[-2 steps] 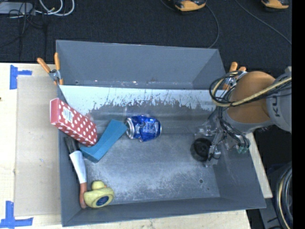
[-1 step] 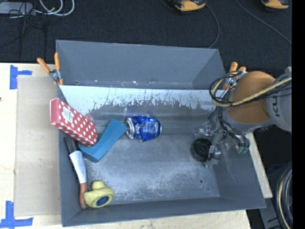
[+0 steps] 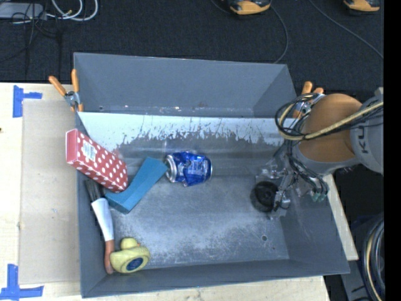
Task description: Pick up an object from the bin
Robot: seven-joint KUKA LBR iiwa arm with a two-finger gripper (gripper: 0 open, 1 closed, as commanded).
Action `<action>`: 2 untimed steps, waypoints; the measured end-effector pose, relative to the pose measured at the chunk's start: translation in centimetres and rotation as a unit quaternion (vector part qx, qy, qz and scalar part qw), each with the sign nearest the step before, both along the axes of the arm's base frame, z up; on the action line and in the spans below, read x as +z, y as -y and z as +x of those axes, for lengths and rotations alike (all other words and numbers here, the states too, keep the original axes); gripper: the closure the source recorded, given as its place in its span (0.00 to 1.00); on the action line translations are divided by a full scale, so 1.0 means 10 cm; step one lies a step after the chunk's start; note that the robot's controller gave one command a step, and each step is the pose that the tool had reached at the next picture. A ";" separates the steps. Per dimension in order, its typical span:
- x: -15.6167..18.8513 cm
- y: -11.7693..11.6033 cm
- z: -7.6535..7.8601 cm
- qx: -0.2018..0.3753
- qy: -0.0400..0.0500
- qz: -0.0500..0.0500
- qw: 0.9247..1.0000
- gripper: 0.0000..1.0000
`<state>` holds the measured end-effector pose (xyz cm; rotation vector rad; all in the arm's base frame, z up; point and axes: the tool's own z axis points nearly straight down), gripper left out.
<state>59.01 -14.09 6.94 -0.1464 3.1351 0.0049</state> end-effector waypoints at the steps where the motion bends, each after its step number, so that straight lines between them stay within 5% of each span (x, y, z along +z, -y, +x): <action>1: 0.00 0.00 0.00 0.000 0.000 0.000 1.000 1.00; 2: 0.00 0.00 0.00 0.000 0.000 0.000 1.000 1.00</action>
Offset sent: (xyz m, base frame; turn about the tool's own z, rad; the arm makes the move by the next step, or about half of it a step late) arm 0.0000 0.0000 0.0000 0.0000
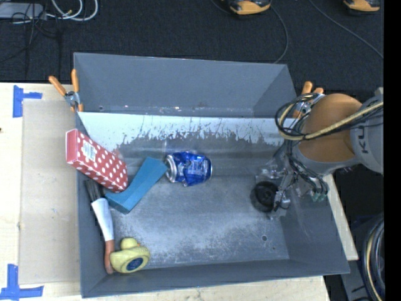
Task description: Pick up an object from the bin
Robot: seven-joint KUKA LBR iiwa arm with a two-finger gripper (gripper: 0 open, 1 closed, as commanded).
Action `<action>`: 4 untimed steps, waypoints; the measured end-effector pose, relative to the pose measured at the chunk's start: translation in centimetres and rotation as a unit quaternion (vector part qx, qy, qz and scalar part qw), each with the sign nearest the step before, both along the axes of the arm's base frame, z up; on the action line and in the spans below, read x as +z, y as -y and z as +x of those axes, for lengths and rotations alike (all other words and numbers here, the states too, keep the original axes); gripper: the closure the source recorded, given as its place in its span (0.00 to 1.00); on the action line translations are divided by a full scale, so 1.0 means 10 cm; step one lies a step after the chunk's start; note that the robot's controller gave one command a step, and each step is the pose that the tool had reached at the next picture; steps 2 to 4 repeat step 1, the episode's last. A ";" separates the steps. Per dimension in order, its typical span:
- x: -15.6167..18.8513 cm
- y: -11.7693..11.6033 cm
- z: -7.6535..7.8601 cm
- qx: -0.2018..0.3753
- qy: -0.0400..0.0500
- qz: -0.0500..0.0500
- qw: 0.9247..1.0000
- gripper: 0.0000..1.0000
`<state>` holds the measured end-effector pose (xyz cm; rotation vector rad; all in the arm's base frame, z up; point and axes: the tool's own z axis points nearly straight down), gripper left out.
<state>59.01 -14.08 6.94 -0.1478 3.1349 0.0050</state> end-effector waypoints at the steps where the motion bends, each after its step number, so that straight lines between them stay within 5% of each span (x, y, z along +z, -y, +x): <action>1: 0.00 0.00 0.00 0.000 0.000 0.000 1.000 1.00; 4: 0.00 0.00 0.00 0.000 0.000 0.000 1.000 1.00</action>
Offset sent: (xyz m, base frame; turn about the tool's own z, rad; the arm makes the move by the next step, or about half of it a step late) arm 0.0000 0.0000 0.0000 0.0000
